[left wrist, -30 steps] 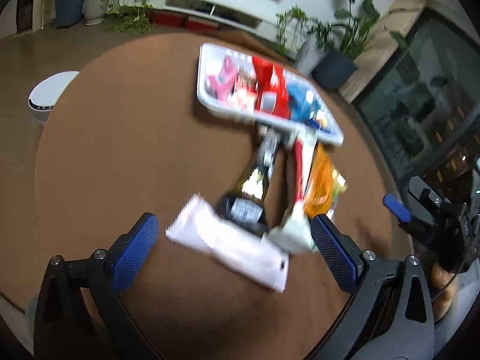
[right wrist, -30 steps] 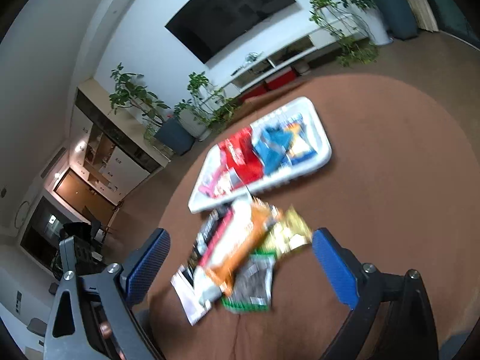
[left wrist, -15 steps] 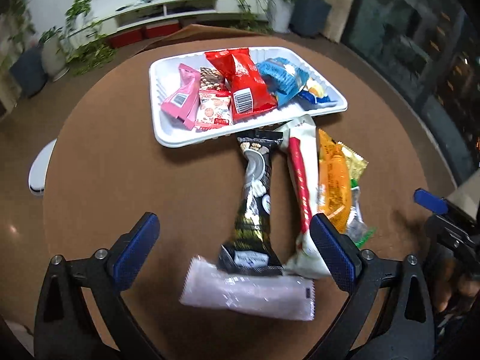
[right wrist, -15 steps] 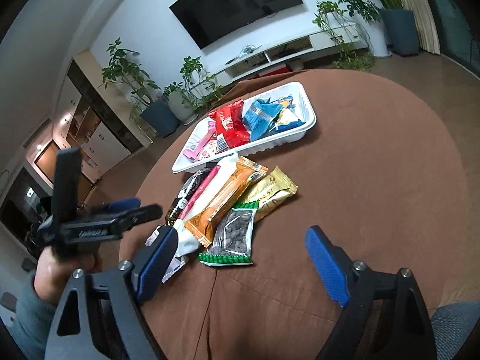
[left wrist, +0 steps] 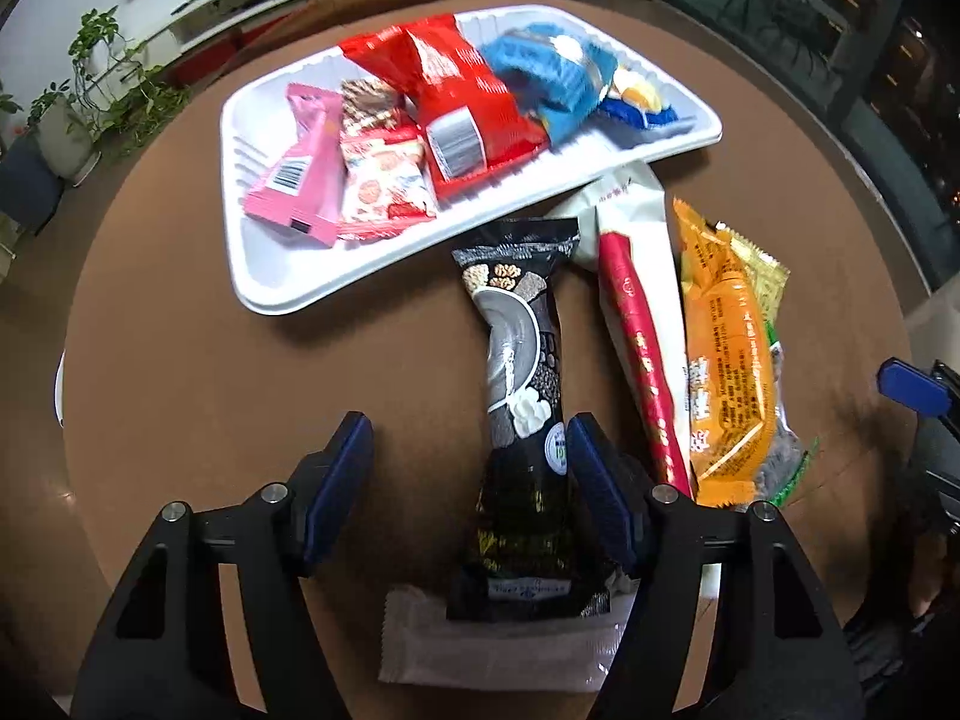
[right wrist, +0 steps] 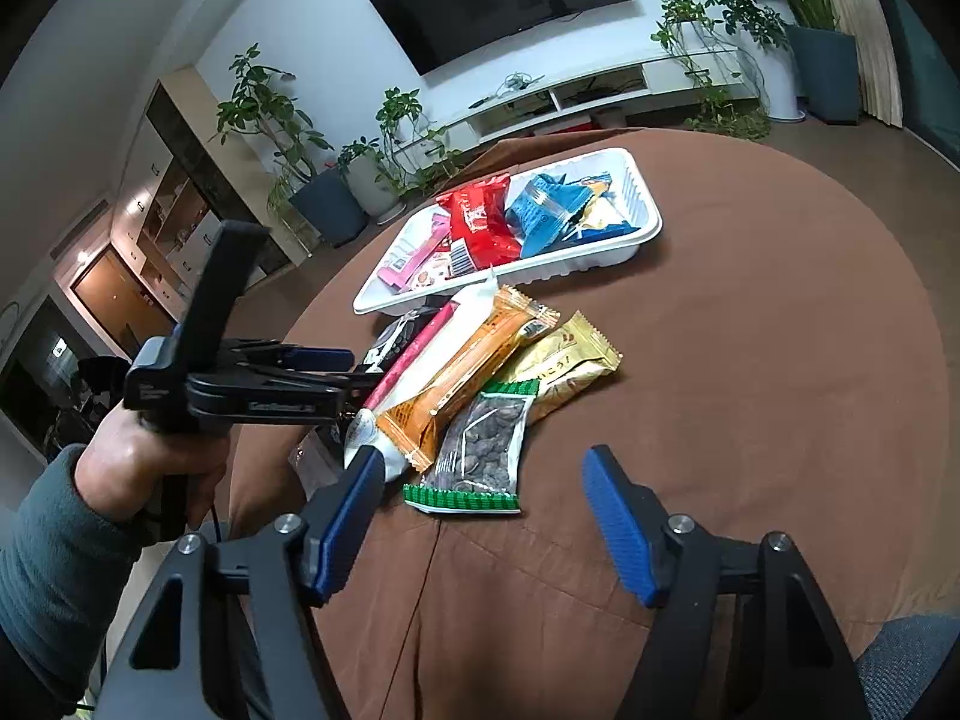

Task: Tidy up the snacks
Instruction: 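Grasp the black snack packet with the left gripper, then grasp the white red-striped packet with the right gripper while the left gripper holds the black packet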

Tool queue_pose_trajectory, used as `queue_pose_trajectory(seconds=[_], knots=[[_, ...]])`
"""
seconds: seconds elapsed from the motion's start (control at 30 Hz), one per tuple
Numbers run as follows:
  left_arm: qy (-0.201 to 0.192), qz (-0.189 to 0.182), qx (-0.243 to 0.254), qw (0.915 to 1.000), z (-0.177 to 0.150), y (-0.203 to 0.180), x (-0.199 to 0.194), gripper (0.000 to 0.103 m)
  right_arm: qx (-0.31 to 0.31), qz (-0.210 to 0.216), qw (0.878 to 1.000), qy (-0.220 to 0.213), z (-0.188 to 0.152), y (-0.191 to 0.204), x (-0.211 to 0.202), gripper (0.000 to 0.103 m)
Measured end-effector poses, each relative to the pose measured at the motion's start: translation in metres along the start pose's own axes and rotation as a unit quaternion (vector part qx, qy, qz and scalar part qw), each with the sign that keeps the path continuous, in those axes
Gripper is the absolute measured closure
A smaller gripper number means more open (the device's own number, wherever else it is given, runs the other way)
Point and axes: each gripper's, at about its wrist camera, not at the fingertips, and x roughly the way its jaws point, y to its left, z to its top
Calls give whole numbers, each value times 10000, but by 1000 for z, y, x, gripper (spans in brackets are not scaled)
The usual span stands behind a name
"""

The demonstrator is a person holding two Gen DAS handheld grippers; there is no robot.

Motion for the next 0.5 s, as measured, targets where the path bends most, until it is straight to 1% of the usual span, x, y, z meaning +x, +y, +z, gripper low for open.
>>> queue_pose_trajectory(seconds=[0.03,0.13,0.2,0.3,0.4,0.5], knots=[[51,2,9,10000,1,0,3,39,-13,7,10000,4,1,1,0,32],[54,-86,47,9999,7,0,9,49,-132,12,9999,1,4,7,-1,34],[43,-123,126,9998,11,-3,9,68,-197,54,9998,15,6,12,0,34],[26,-166,275,9995,12,-9,8,81,-269,75,9996,56,8,17,2,37],[-48,-269,260,9993,9,-9,7,82,-299,90,9995,65,15,22,3,37],[-147,-430,97,9989,3,0,4,83,-356,146,9992,60,27,30,4,37]])
